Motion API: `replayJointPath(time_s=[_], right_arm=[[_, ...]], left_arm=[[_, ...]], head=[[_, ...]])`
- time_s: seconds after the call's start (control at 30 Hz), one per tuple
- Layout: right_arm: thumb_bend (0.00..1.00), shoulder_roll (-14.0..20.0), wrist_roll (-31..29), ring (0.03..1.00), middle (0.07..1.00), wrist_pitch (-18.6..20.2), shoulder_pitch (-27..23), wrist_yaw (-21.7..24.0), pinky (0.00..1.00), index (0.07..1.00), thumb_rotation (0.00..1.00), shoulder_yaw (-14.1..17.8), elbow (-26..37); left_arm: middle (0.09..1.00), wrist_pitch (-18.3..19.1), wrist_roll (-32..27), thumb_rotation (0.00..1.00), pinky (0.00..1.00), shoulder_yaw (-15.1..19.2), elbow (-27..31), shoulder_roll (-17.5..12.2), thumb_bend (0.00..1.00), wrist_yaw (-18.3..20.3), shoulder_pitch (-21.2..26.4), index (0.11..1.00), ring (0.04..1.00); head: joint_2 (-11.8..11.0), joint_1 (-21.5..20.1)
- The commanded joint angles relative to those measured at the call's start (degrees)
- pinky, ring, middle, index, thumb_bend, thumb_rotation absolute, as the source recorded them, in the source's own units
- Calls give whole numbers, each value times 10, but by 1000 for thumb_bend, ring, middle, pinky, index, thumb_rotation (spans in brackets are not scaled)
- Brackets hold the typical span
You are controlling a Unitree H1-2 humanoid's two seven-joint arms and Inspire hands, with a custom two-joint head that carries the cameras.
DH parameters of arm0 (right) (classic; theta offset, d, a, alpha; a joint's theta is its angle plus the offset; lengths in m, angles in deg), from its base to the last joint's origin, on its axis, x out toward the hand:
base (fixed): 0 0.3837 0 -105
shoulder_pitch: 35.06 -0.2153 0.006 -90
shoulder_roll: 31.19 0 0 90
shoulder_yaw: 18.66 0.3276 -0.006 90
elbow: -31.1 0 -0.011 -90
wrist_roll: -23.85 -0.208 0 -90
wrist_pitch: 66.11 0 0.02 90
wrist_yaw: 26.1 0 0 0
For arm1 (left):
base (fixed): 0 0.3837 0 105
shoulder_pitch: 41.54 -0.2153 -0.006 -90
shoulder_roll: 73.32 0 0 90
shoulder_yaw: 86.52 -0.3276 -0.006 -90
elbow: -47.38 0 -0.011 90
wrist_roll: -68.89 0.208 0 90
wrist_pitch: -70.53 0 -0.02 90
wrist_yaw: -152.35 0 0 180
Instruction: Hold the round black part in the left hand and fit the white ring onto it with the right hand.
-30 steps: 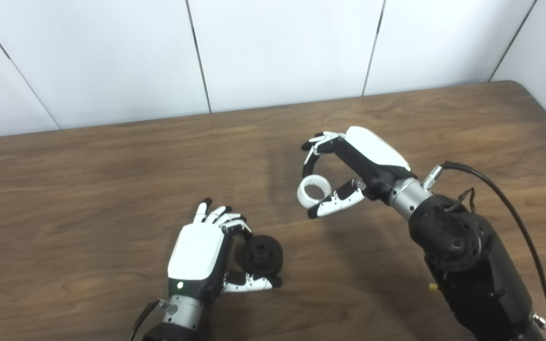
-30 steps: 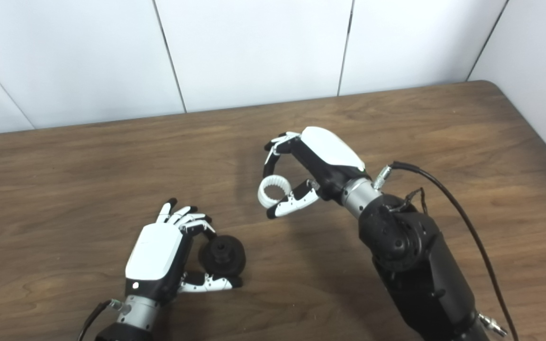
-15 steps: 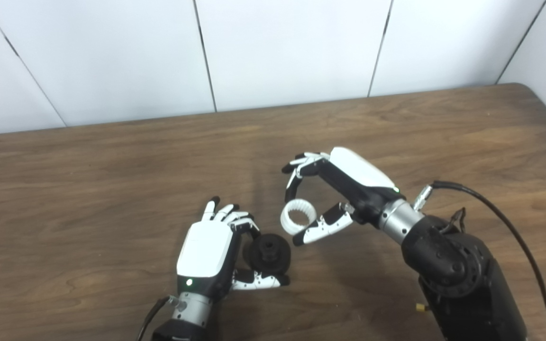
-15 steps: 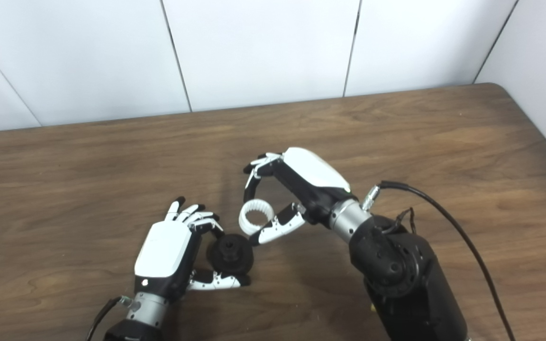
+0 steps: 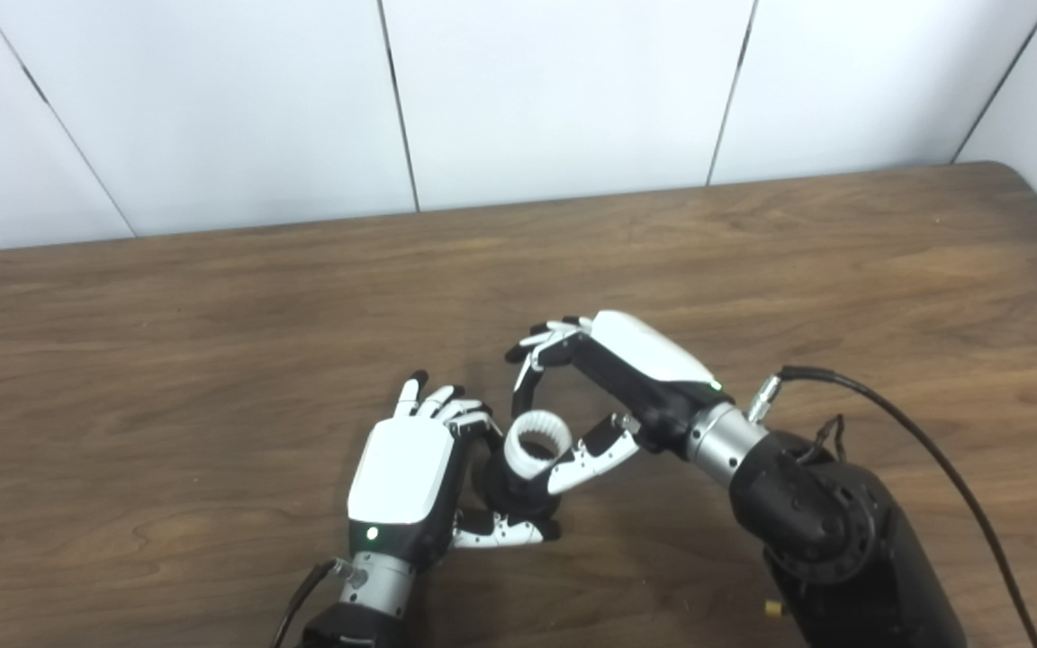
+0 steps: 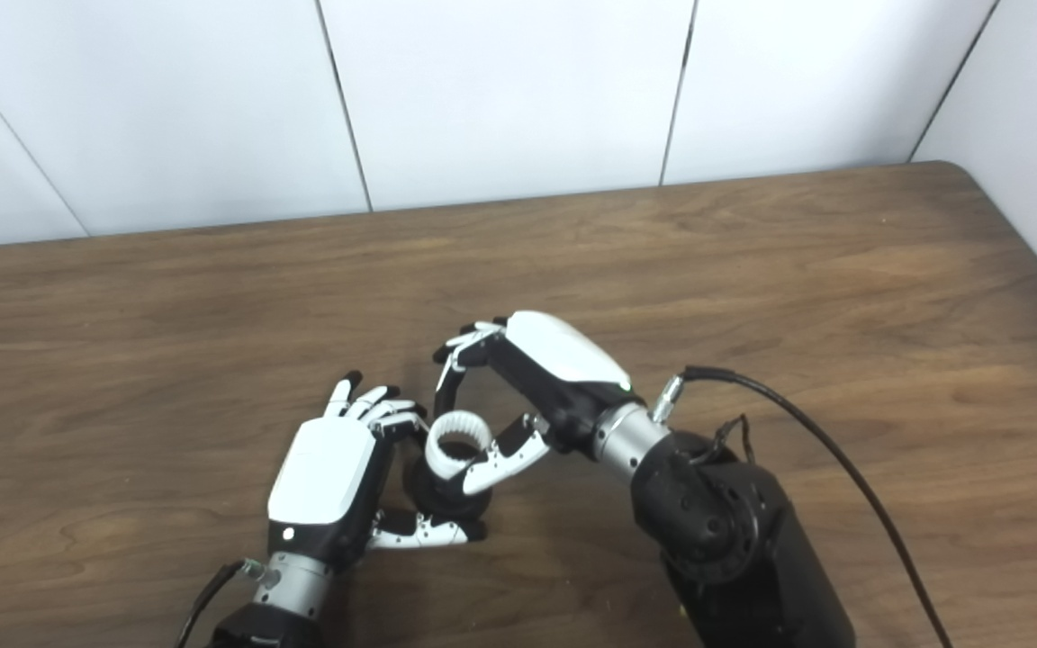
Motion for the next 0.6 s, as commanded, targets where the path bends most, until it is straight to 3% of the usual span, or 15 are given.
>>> replayJointPath(time_s=[0.0, 0.57], right_arm=[[521, -6, -6, 930, 817, -17, -10, -21, 1000, 484, 129, 0, 1], [520, 7, -12, 941, 824, -25, 3, -40, 1000, 485, 129, -15, -23]], left_arm=[[750, -1, 6, 54, 1000, -8, -3, 2, 524, 13, 3, 484, 869], [747, 0, 10, 54, 1000, -10, 0, 4, 524, 13, 4, 484, 870]], head=[[1, 0], [5, 0]])
